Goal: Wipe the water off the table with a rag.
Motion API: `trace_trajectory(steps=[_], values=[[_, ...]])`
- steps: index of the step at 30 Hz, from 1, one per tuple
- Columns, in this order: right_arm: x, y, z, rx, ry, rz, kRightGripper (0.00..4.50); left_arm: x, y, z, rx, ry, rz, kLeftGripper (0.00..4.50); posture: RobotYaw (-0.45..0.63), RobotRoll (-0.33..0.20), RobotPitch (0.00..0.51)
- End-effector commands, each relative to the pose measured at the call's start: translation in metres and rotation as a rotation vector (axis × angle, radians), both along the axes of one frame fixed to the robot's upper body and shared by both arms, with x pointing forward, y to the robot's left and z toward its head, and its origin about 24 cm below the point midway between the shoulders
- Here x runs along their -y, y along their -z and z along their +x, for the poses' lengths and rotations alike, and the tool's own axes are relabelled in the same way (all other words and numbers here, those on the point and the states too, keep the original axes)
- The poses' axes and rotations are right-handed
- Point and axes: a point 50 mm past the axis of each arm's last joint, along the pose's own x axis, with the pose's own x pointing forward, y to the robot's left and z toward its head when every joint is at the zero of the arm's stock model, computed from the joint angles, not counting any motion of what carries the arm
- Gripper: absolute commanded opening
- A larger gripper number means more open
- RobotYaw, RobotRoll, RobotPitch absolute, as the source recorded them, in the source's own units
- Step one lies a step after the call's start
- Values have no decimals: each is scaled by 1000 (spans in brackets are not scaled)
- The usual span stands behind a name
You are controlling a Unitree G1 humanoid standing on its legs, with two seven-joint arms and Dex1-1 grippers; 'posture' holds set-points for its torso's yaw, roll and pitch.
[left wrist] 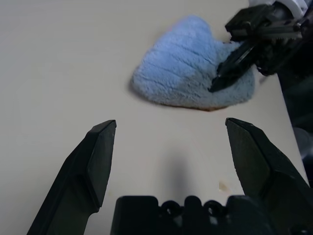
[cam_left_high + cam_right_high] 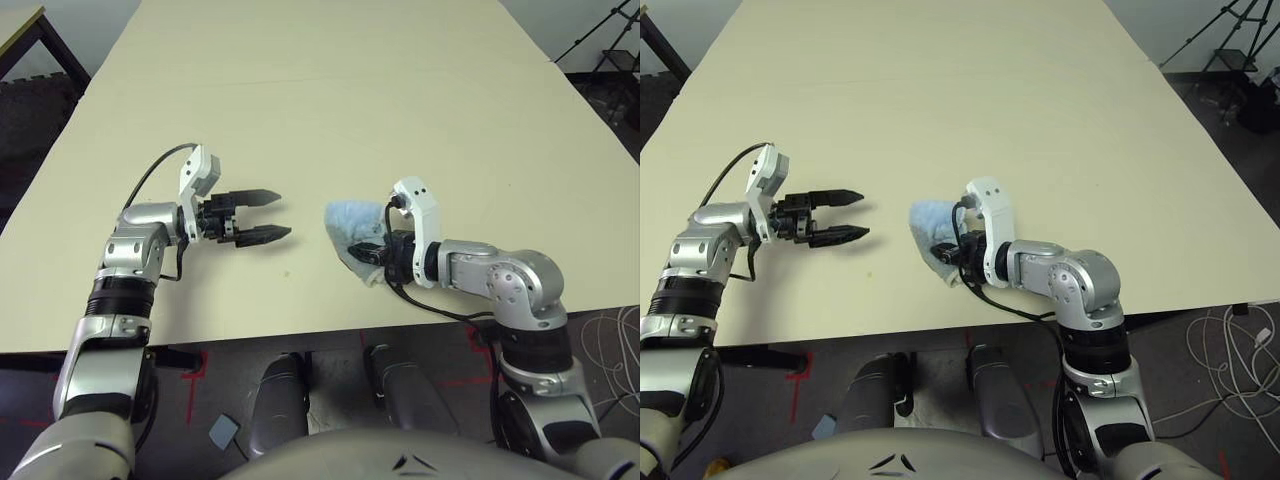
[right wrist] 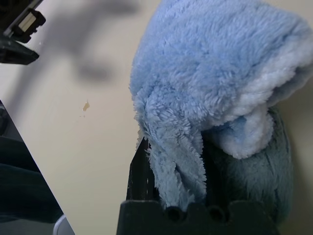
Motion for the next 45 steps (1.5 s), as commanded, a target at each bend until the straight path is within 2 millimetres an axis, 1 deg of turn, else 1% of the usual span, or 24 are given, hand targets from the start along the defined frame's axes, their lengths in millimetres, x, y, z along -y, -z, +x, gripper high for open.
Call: trace_trajectory(steps=[1, 7, 12, 17, 23, 26, 28, 31, 34, 38, 40, 42, 45], values=[[4, 18, 4, -72, 41, -63, 141, 3, 0, -4, -12, 43, 18, 4500, -190, 0, 190], [44, 12, 30, -18, 228, -115, 141, 5, 2, -7, -18, 77, 38, 4500, -199, 0, 187], [70, 4, 44, 18, 323, -141, 141, 6, 3, -5, -12, 81, 44, 4500, -205, 0, 186], [87, -2, 54, 46, 397, -156, 141, 5, 2, -2, 3, 69, 46, 4500, -205, 0, 185], [98, -9, 64, 83, 468, -160, 141, 2, 1, 1, 19, 47, 48, 4500, -199, 0, 186], [96, -11, 65, 82, 451, -141, 141, 1, 1, 2, 24, 39, 50, 4500, -199, 0, 186], [85, -9, 58, 52, 368, -115, 141, 1, 1, 2, 26, 36, 50, 4500, -198, 0, 185], [61, -4, 36, -5, 169, -76, 140, 0, 0, 4, 30, 29, 49, 4500, -199, 0, 186], [46, 0, 15, -41, 12, -58, 140, 0, 0, 6, 32, 23, 48, 4500, -200, 0, 188], [41, 0, -1, -64, -107, -45, 138, -2, -1, 8, 34, 13, 49, 4500, -200, 0, 189], [41, -1, -5, -71, -142, -42, 137, -3, -1, 8, 36, 11, 50, 4500, -200, 0, 189], [42, -2, -5, -69, -147, -43, 137, -3, -1, 9, 38, 7, 51, 4500, -200, 0, 189], [46, -3, 0, -50, -107, -49, 137, -3, -1, 10, 46, -3, 48, 4500, -200, 0, 189]])
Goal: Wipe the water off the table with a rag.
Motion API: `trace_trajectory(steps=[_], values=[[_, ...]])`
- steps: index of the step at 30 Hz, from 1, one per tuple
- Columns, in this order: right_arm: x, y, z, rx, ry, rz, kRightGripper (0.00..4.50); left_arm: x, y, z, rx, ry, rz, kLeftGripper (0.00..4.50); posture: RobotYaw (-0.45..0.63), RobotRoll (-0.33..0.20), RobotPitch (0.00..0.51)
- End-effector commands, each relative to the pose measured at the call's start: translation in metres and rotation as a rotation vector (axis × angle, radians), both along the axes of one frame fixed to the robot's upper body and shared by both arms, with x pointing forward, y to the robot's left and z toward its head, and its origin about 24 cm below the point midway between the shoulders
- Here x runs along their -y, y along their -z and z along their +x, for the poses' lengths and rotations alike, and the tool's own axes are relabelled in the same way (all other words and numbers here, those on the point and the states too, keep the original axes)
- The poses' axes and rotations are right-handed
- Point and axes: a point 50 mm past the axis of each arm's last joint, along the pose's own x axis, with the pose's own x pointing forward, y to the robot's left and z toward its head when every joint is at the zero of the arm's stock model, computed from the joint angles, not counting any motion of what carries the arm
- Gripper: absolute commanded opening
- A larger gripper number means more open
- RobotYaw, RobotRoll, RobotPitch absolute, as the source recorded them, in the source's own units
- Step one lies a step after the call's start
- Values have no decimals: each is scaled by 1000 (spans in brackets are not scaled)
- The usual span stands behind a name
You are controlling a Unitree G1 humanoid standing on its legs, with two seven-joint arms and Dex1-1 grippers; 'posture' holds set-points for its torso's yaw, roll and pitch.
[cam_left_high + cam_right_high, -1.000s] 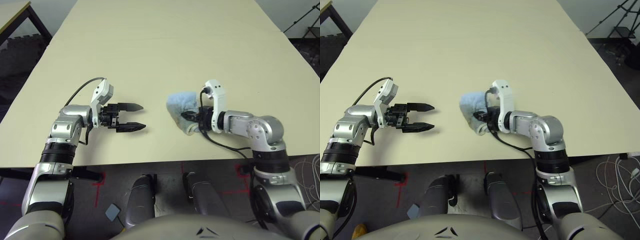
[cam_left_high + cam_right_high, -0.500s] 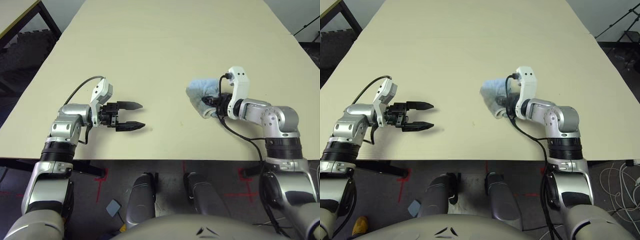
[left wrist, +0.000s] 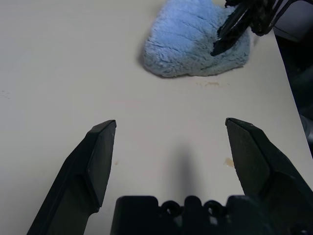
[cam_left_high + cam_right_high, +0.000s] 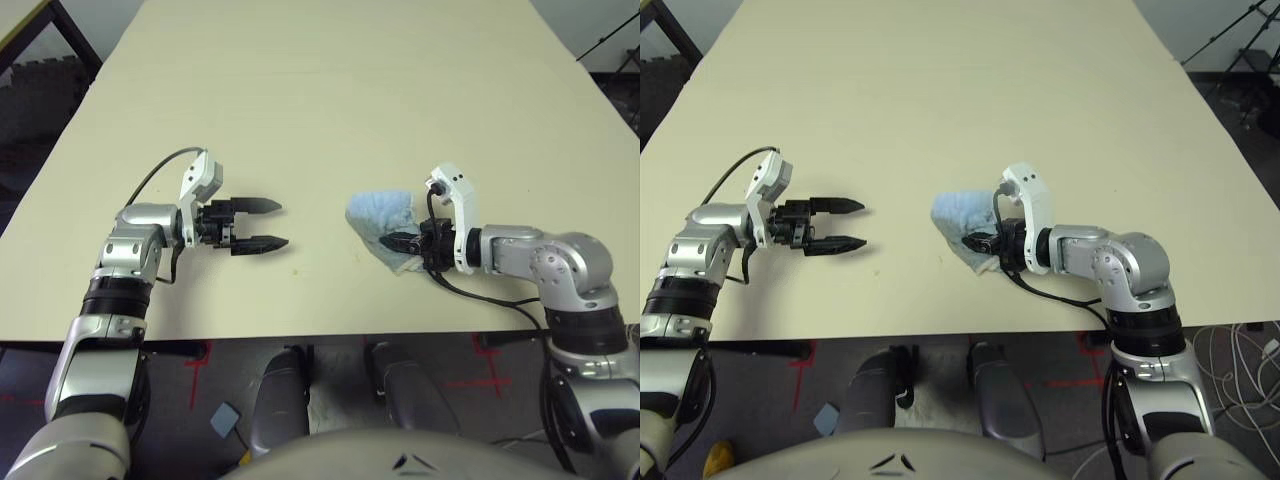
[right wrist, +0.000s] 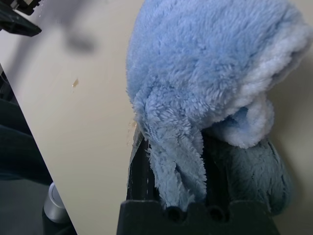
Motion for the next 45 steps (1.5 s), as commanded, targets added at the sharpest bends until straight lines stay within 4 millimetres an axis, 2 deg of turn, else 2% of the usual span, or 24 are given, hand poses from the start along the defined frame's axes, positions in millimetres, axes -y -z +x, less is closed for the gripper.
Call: trace_trajectory(steps=[1, 6, 9, 13, 17, 20, 24, 28, 32, 39, 45], values=[[-1, 4, 1, -26, 7, 21, 137, -2, 0, 3, 7, -25, 3, 4500, -200, 0, 189], [10, -30, 17, 41, 57, 237, 135, -3, -1, 7, 11, -70, -31, 4500, -202, 0, 182], [27, -57, 26, 81, 93, 356, 135, -4, 1, 7, 11, -81, -27, 4500, -202, 0, 182], [58, -79, 40, 137, 206, 353, 135, -4, 1, 11, 19, -102, -39, 4500, -214, 0, 175], [84, -88, 46, 173, 296, 280, 134, -4, -2, 18, 45, -146, -65, 4500, -217, 0, 172], [102, -87, 49, 185, 365, 207, 134, -6, -6, 24, 74, -195, -92, 4500, -221, 0, 163], [133, -76, 53, 182, 463, 83, 134, -10, -8, 31, 112, -261, -103, 4500, -221, 0, 163], [149, -65, 57, 171, 507, 32, 134, -11, -7, 33, 122, -271, -101, 4500, -221, 0, 153], [156, -51, 63, 147, 533, -2, 134, -11, -7, 33, 129, -276, -102, 4500, -215, 0, 153], [157, -29, 74, 111, 555, -29, 134, -13, -8, 33, 134, -279, -96, 4500, -202, 0, 152], [165, -13, 83, 154, 617, -162, 134, -15, -9, 32, 137, -281, -89, 4500, -194, 0, 149]])
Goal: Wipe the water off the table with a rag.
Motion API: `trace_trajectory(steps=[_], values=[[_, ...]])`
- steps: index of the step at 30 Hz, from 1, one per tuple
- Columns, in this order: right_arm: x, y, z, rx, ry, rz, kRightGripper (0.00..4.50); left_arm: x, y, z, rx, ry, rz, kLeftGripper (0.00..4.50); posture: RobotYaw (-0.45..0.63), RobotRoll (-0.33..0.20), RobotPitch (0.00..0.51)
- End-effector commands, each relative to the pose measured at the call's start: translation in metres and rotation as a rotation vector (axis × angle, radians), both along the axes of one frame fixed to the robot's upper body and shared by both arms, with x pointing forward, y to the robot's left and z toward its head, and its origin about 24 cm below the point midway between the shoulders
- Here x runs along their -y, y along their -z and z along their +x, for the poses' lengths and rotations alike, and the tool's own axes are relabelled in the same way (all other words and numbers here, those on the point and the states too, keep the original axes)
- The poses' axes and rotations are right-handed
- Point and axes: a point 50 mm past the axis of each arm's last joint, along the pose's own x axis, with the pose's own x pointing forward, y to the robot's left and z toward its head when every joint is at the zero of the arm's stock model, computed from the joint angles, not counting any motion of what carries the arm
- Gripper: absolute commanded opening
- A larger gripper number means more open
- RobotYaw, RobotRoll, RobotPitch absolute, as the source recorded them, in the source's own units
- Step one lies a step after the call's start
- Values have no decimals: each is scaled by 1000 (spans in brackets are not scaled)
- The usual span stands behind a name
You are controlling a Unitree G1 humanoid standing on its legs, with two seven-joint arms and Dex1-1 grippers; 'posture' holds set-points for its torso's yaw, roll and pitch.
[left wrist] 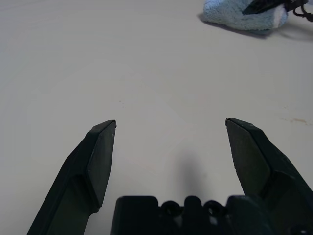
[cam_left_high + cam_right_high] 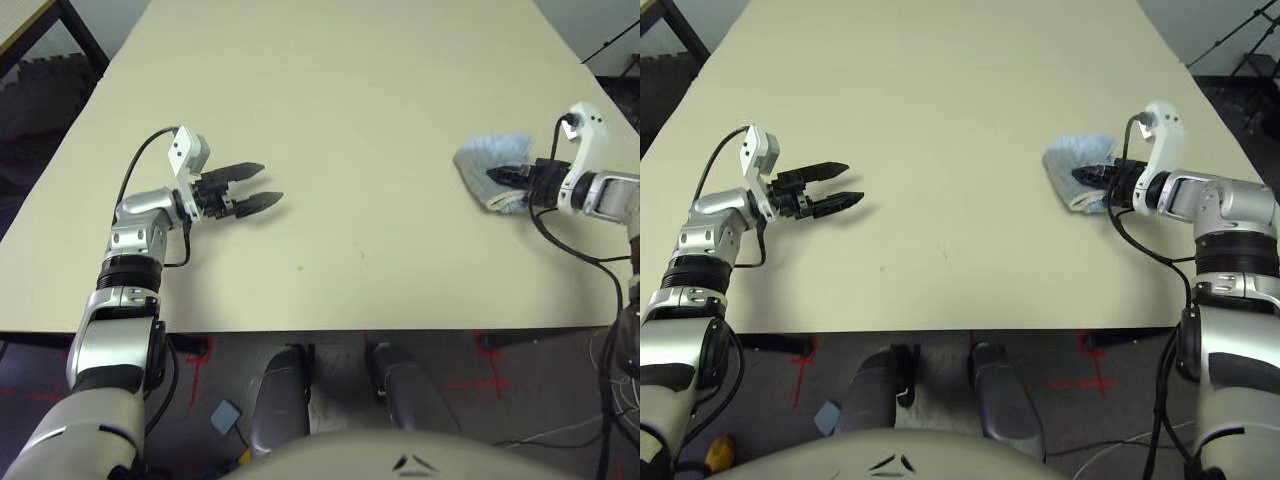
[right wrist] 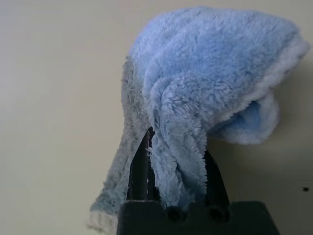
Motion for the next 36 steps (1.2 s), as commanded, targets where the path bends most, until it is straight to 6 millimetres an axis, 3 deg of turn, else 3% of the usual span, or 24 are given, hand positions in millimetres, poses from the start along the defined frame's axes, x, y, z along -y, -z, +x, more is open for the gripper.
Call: trace_trajectory(steps=[1, 2, 10, 13, 20, 23, 28, 32, 36], values=[[6, 9, 3, 0, 35, -111, 134, -3, -3, 0, 8, -4, 15, 4500, -194, 0, 148], [6, 8, 4, 10, 33, -124, 859, -3, -3, 0, 9, -4, 16, 4500, -194, 0, 148], [11, -15, 3, 69, -17, -182, 3814, -2, -6, 2, 16, -7, 14, 4500, -206, 0, 143], [14, -36, -1, 90, -62, -190, 4478, -2, -8, 4, 23, -13, 12, 4500, -207, 0, 143], [30, -71, -14, 128, -104, -224, 4478, -5, -12, 6, 40, -48, -2, 4500, -207, 0, 144], [48, -79, -17, 170, -22, -251, 4478, -11, -16, 8, 67, -123, -43, 4500, -202, 0, 145], [67, -72, -17, 319, 136, -283, 4478, -26, -21, 14, 157, -356, -86, 4500, -192, 0, 153], [71, -64, -18, 529, 218, -259, 4478, -43, -22, 16, 223, -585, -118, 4500, -179, 0, 162], [73, -51, -19, 596, 283, -233, 4478, -58, -20, 14, 267, -792, -165, 4500, -161, 0, 179]])
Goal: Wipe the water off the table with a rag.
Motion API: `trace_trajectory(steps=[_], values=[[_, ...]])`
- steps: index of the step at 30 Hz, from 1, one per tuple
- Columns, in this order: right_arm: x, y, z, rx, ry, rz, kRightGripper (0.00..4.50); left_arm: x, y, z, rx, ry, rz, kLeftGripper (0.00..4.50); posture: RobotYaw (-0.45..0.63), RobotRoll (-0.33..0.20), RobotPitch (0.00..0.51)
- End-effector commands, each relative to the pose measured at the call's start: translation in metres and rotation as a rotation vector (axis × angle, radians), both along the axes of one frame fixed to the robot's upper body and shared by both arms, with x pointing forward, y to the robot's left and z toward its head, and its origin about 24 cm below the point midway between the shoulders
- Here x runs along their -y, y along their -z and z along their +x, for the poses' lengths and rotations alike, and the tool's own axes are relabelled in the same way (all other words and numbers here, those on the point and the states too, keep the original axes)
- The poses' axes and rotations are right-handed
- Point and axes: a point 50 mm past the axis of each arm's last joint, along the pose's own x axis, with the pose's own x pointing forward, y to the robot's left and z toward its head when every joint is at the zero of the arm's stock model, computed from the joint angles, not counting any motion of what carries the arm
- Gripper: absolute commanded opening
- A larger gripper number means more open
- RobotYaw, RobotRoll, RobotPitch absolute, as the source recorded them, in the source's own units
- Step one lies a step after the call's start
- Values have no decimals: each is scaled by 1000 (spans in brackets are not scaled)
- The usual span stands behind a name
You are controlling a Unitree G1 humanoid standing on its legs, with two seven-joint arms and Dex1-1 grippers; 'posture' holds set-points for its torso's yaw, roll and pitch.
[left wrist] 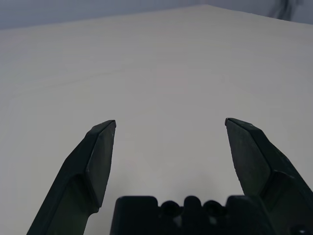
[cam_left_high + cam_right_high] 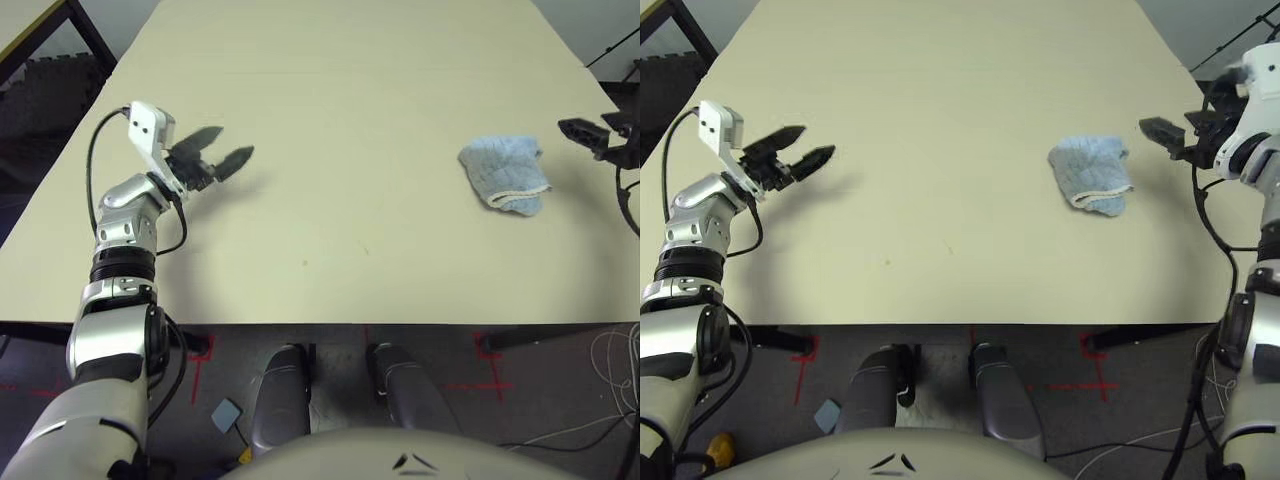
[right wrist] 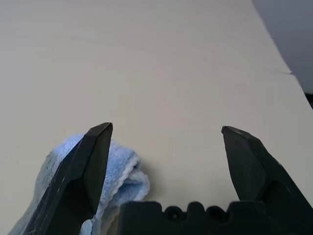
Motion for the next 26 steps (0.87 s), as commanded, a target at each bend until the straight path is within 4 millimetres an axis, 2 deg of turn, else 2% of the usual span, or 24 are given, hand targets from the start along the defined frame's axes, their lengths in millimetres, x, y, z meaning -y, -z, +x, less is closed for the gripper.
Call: trace_trajectory(steps=[1, 9, 16, 26], values=[[7, 9, -4, 72, 63, 43, 4478, -13, 7, -4, 27, -164, -30, 4500, -157, 0, 181], [9, 32, -7, 134, 156, 99, 4478, -24, 22, -17, 68, -381, -65, 4500, -126, 0, 199], [6, 47, -9, 136, 172, 113, 4478, -28, 24, -18, 71, -458, -61, 4500, -120, 0, 209], [5, 48, -7, 141, 190, 120, 4478, -32, 23, -17, 77, -489, -52, 4500, -117, 0, 202]])
